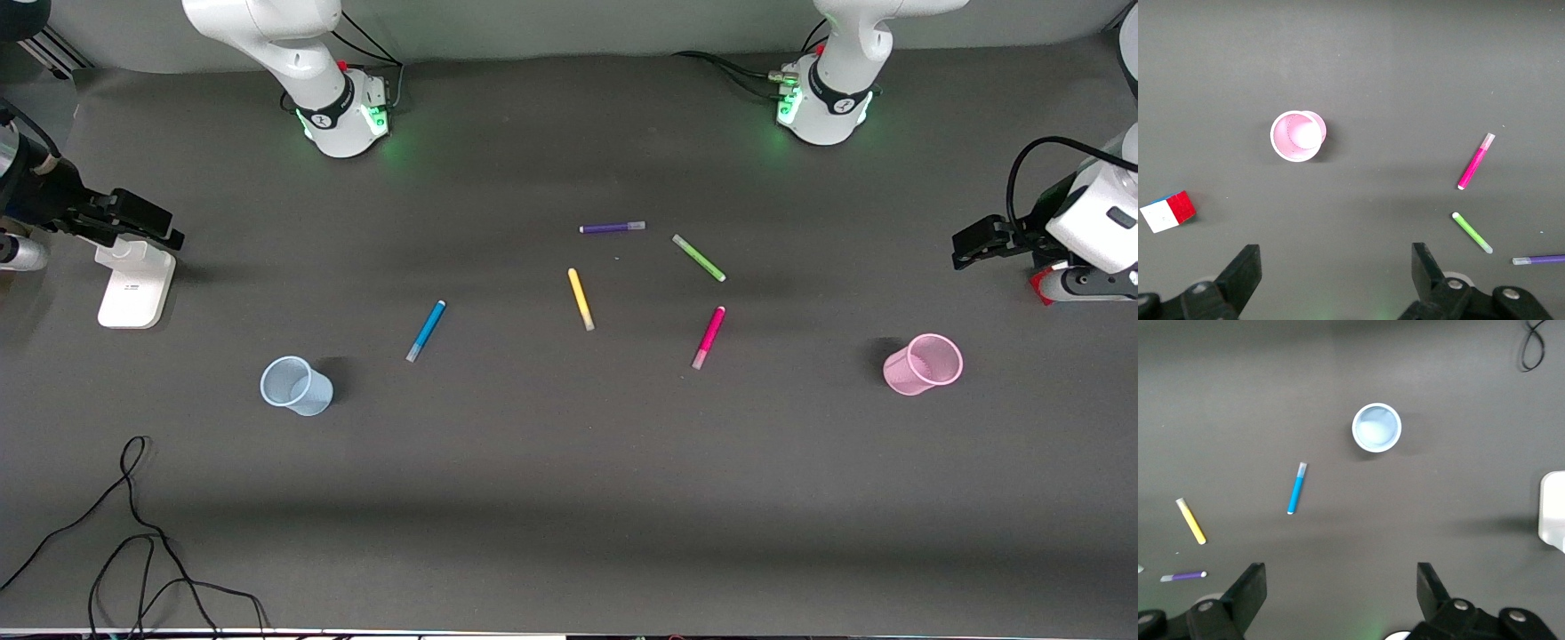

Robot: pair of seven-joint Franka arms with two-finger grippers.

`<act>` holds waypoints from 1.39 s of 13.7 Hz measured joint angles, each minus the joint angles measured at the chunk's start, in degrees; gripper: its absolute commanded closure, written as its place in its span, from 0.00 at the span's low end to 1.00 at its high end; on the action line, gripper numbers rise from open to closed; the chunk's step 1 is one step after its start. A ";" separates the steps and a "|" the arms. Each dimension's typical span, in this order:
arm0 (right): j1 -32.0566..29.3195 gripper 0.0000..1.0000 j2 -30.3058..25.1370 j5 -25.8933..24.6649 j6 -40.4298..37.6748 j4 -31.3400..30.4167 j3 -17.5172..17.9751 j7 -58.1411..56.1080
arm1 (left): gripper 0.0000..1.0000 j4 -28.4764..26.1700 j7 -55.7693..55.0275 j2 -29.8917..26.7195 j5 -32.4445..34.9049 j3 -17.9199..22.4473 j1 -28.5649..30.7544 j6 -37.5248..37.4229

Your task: Place pink and blue markers in matching cups

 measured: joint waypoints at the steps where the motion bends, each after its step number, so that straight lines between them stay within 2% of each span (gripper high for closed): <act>1: 0.69 0.00 0.34 0.40 -0.61 0.21 0.01 1.45 | 0.00 0.00 0.00 0.00 -0.02 -0.17 -0.37 0.00; 6: 8.45 0.00 6.80 0.70 -0.69 4.08 0.21 16.92 | 0.01 0.00 0.40 0.00 -0.23 -2.70 -3.48 -0.81; 12: 17.16 0.00 16.08 3.74 -0.61 10.65 0.28 45.42 | 0.01 -0.73 3.47 0.03 -3.48 -10.70 -7.01 -1.63; 14: 20.72 0.00 18.83 4.03 -0.54 11.48 0.34 50.77 | 0.00 -1.99 3.63 0.12 -4.00 -12.62 -8.74 -0.78; 16: 22.71 0.00 21.45 4.15 1.80 10.21 0.34 52.67 | 0.00 -4.44 3.63 0.18 -4.00 -13.32 -10.62 1.68; 19: 22.51 0.00 23.22 5.80 13.63 1.59 -0.29 52.80 | 0.01 -9.87 3.85 0.27 -4.00 -13.35 -11.06 7.29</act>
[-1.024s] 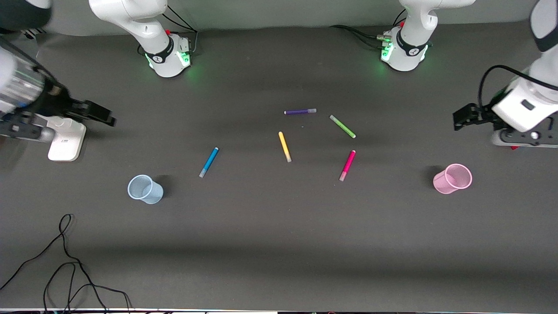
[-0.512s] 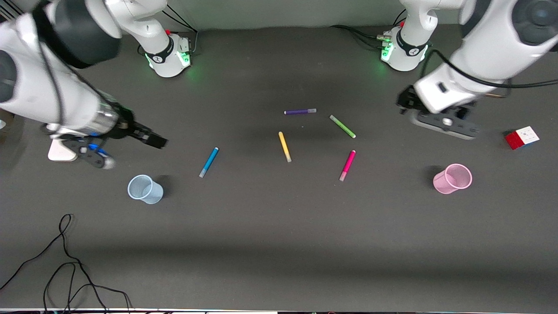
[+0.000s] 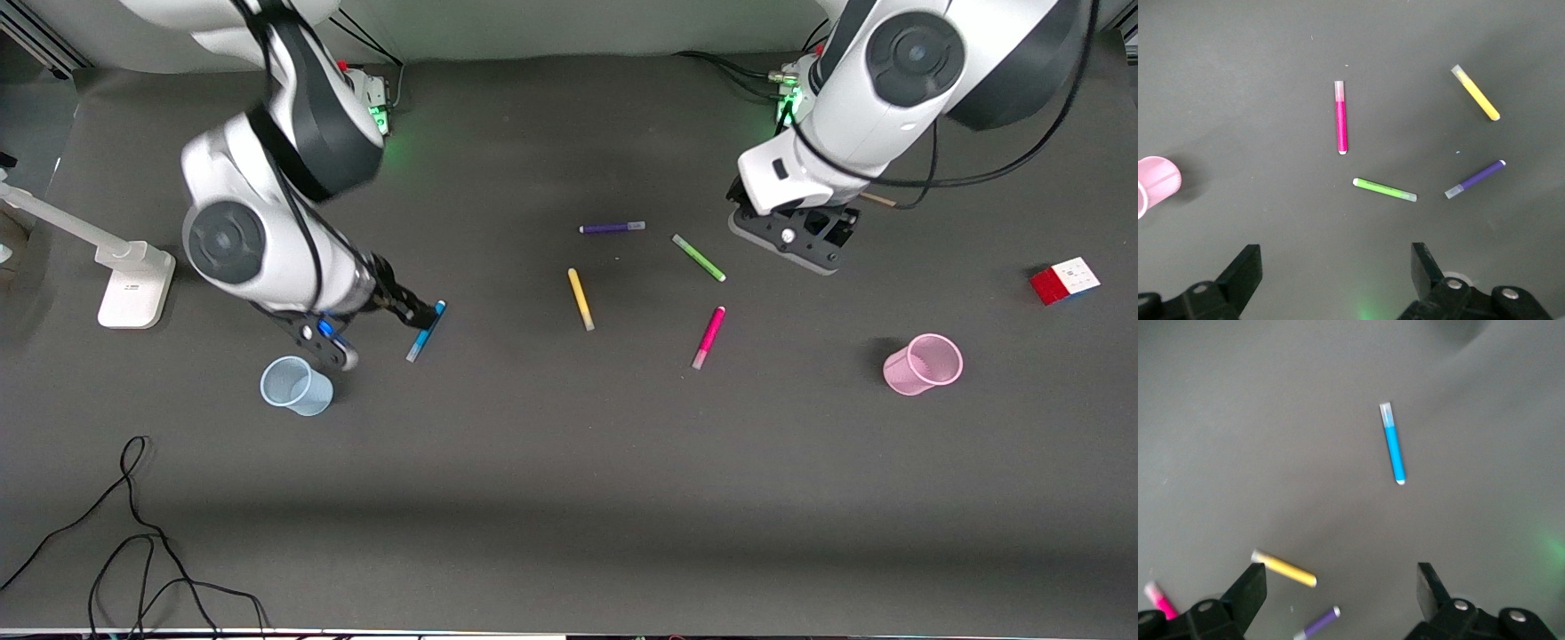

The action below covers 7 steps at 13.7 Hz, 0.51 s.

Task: Place pink and blue markers in matching cups
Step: 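Reach the right gripper to the blue marker while the left gripper reaches the pink marker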

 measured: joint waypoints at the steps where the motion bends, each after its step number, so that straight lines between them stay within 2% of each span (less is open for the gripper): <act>1: -0.15 0.00 0.05 0.20 4.24 -3.88 -0.13 0.00 | 0.01 -2.12 0.14 0.06 0.00 -0.02 0.00 2.42; 3: -0.18 0.00 -0.05 0.41 10.70 -10.78 -0.35 0.00 | 0.01 -7.99 0.29 0.34 0.01 -0.19 -0.07 10.27; 7: -0.46 0.02 0.11 2.92 16.51 -17.53 -0.56 -0.06 | 0.00 -20.39 0.32 2.66 0.16 -0.48 -0.99 27.90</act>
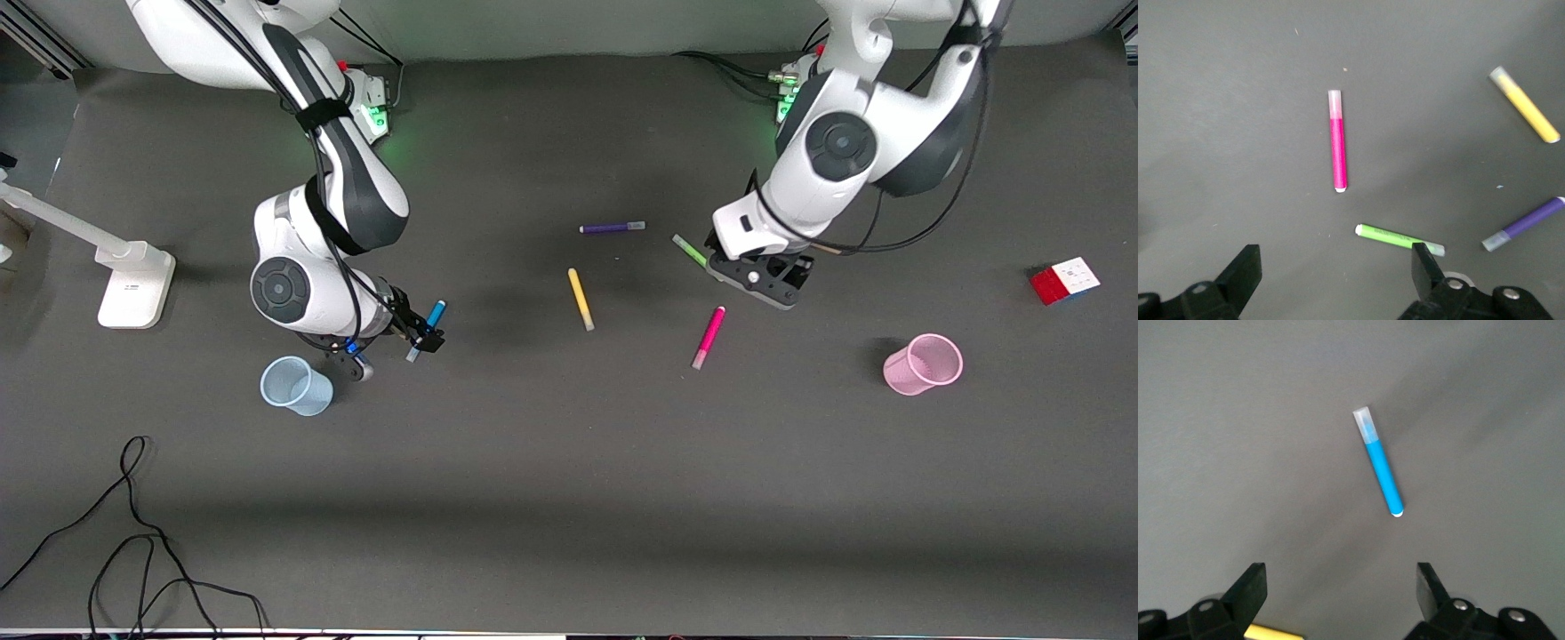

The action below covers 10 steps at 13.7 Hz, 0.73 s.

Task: Place pink and blue markers in matching cups
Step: 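Reach the right gripper to the blue marker while the left gripper reaches the pink marker, then grasp the blue marker with the right gripper while the left gripper grasps the pink marker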

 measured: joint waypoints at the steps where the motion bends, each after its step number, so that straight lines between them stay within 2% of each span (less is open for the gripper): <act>1: -0.02 0.02 0.07 0.09 0.86 -1.53 0.00 -0.30 | 0.00 -1.47 0.00 1.42 0.26 0.00 -0.19 2.83; 6: 0.35 0.06 2.68 0.16 8.01 -7.49 0.08 -2.28 | 0.00 -3.69 0.00 11.53 1.98 0.04 -0.40 14.97; 9: 1.27 0.13 6.31 0.17 12.58 -8.07 0.32 -2.35 | 0.00 -4.14 0.00 16.60 3.96 0.28 -0.40 19.60; 10: 1.71 0.19 7.40 0.17 14.16 -8.14 0.33 -2.39 | 0.00 -4.15 0.00 17.69 4.38 0.42 -0.40 20.48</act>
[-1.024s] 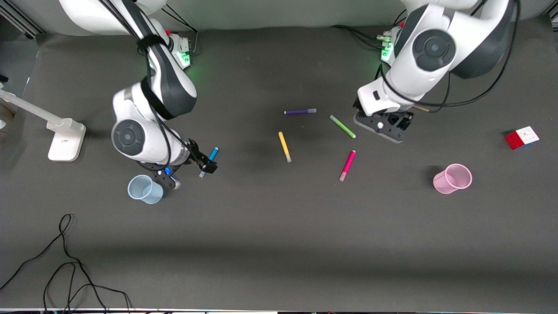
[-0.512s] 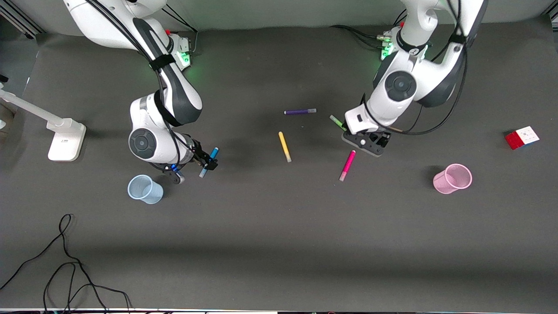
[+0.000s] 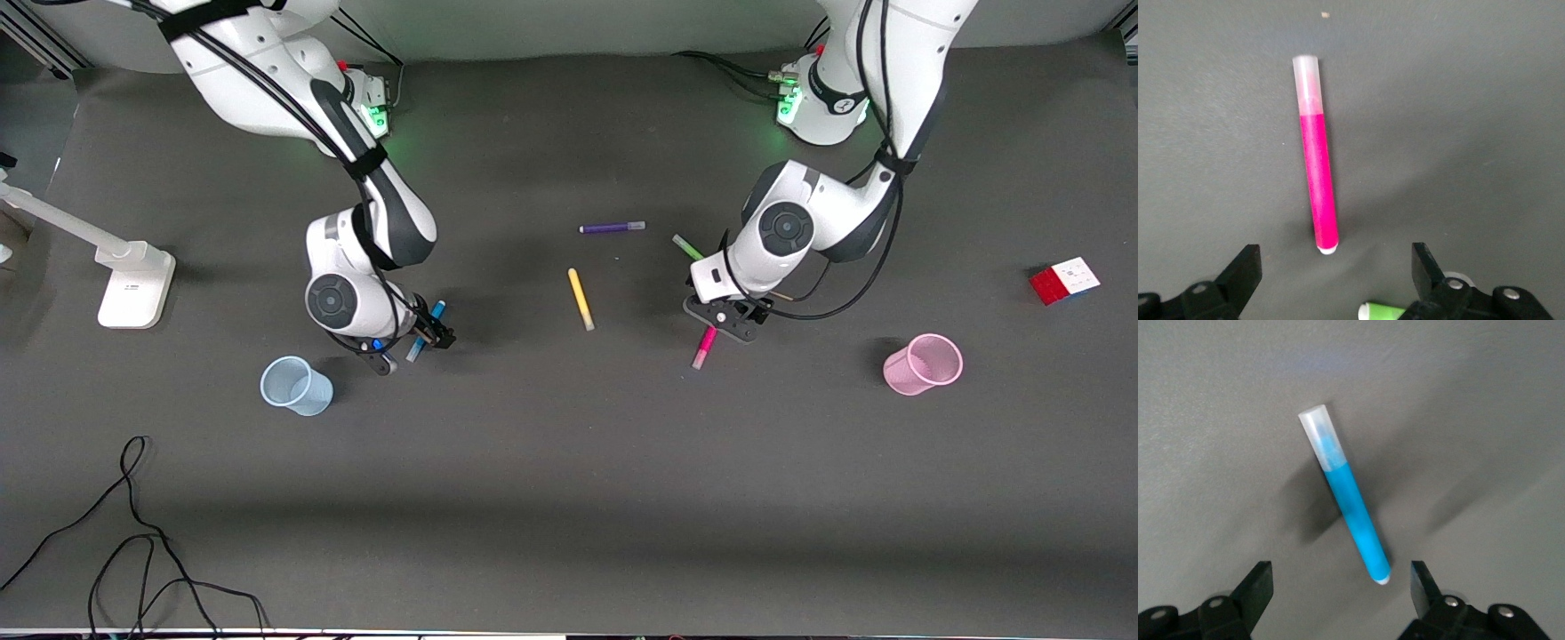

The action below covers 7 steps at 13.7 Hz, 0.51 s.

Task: Place pink and blue markers in matching cups
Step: 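Grasp the blue marker with the right gripper while the left gripper grasps the pink marker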

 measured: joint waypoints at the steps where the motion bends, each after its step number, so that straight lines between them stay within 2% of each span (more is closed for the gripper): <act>1: 0.49 0.21 0.94 0.00 1.37 -0.06 0.02 0.00 | 0.01 0.00 0.00 0.84 0.20 0.15 0.00 0.69; 3: 1.02 0.24 2.05 0.00 2.42 -0.18 0.02 0.00 | 0.01 0.01 0.00 1.94 0.30 0.38 0.00 1.55; 4: 1.04 0.26 2.15 0.00 2.46 -0.40 0.01 -0.01 | 0.05 0.01 0.00 2.26 0.32 0.47 0.00 1.83; 7: 1.04 0.33 2.04 0.02 2.54 -0.45 0.01 -0.02 | 0.23 0.07 -0.01 2.57 0.34 0.56 0.00 1.92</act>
